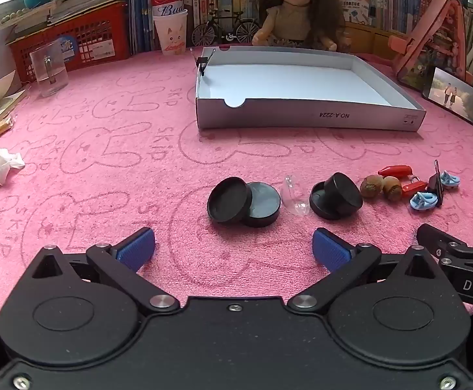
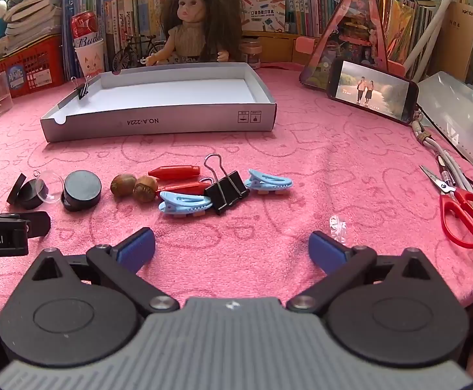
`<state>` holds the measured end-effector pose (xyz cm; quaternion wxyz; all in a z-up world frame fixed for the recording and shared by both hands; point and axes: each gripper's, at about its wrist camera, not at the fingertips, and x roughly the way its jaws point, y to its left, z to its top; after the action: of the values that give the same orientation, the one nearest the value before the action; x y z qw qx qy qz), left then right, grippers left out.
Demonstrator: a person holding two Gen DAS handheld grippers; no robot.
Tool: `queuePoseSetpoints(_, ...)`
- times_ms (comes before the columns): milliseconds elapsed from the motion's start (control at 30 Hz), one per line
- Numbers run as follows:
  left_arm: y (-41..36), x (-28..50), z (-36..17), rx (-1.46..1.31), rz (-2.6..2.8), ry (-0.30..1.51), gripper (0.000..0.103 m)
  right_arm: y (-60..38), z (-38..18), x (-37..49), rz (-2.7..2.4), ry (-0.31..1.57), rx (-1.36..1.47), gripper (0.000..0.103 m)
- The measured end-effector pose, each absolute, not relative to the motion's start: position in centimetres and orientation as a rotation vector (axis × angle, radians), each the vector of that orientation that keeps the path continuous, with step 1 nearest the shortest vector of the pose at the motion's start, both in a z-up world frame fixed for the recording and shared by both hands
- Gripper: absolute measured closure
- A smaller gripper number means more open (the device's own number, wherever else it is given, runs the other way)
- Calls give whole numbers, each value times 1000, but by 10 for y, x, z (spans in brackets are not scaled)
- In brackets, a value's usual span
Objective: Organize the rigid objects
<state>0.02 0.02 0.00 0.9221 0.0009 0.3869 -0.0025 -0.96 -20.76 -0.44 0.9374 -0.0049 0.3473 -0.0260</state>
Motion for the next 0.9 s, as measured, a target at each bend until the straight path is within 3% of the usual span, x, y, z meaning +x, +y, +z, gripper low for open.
queuePoseSetpoints(900,0,0,0,8,-3,795,0,-207,-3,-10,-53,718,-8,0)
